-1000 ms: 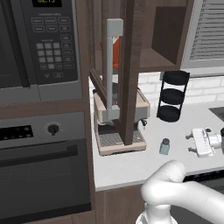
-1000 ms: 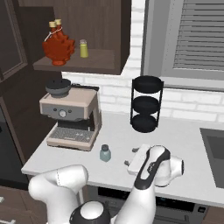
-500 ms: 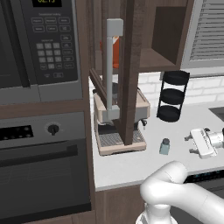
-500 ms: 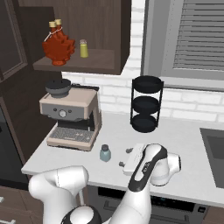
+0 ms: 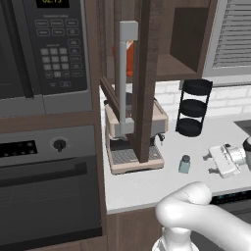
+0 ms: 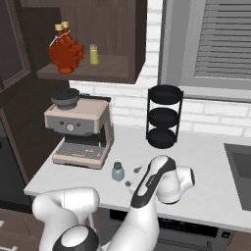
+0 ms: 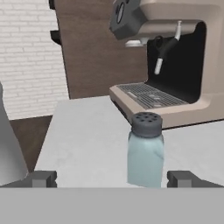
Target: Put the shaker and condiment bottle from the counter next to their counterparts in the cabinet.
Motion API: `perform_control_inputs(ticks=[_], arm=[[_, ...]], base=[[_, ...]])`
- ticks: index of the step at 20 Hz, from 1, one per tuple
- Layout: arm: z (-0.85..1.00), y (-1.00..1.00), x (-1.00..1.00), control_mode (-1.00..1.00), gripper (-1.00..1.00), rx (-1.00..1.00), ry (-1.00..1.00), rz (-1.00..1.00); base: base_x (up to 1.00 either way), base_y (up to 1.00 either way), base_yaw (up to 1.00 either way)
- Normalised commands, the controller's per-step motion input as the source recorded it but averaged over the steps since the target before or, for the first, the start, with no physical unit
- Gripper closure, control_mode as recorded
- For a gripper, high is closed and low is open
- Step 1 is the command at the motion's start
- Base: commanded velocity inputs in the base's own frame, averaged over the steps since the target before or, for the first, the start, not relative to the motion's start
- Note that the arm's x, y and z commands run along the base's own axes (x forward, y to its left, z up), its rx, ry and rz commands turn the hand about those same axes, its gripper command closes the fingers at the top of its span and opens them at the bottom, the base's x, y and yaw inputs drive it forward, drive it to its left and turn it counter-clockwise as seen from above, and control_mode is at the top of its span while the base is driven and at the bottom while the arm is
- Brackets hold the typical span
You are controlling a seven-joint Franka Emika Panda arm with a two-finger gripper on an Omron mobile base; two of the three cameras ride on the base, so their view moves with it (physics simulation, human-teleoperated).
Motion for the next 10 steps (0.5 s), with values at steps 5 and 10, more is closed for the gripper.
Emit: perform_control_inputs(ticks=[5, 10], arm=[[0.0, 0.05, 0.16, -1.0, -1.0, 0.0, 0.0, 0.0], [0.0, 0.0, 0.18, -1.0, -1.0, 0.01, 0.0, 0.0]], base=[[0.0, 0.0, 0.0], [0.0, 0.0, 0.0]])
